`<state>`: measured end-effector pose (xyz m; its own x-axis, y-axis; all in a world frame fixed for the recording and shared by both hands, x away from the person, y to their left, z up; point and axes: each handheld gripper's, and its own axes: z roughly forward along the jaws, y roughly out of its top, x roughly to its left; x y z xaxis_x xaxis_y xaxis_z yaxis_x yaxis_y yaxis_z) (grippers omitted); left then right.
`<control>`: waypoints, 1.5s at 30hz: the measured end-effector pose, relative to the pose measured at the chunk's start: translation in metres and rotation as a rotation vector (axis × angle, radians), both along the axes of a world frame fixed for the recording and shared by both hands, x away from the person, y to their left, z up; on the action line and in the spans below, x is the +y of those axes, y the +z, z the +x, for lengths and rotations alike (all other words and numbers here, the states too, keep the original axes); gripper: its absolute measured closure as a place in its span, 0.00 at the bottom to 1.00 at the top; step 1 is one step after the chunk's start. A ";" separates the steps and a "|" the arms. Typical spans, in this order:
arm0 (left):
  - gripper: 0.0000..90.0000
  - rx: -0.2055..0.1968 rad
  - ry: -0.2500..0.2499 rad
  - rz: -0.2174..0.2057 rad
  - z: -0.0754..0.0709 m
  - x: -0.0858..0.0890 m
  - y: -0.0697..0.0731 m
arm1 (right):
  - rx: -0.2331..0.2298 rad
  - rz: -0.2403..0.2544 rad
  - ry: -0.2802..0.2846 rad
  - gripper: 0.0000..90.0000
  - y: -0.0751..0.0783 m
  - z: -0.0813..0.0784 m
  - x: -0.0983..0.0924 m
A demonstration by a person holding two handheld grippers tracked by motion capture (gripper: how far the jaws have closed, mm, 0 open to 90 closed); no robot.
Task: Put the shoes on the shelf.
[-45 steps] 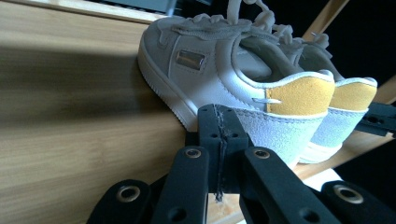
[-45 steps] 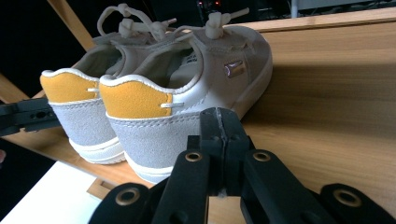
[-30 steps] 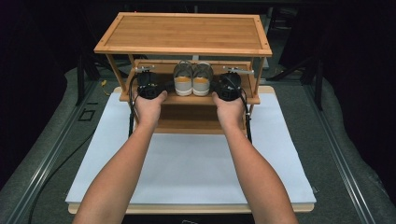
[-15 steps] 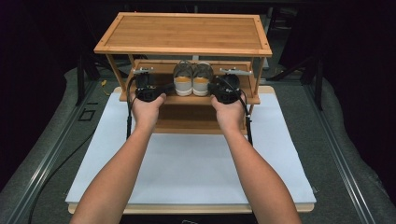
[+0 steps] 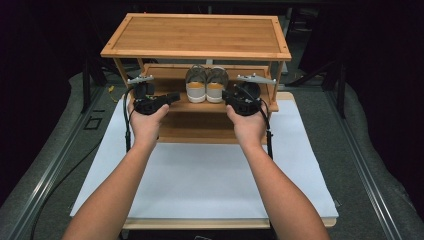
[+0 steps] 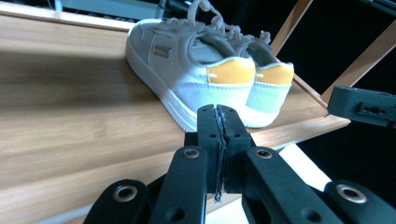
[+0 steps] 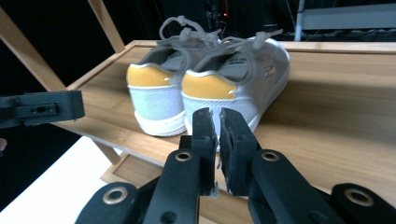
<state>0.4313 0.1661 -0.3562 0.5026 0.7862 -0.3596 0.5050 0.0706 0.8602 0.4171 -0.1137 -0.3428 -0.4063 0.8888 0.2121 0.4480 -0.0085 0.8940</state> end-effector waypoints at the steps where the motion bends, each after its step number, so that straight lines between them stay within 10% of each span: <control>1: 0.99 -0.005 -0.004 0.000 -0.002 0.001 0.001 | -0.002 0.004 -0.001 0.94 -0.001 -0.001 0.001; 17: 0.90 -0.034 -0.087 -0.009 -0.035 0.014 -0.005 | 0.011 -0.003 0.047 0.86 -0.005 -0.025 -0.006; 36: 0.69 -0.041 -0.152 0.117 -0.076 0.038 -0.044 | 0.034 0.005 0.060 0.83 -0.041 -0.068 -0.042; 45: 0.65 -0.026 -0.143 0.106 -0.094 0.052 -0.073 | 0.047 0.024 0.051 0.82 -0.065 -0.087 -0.055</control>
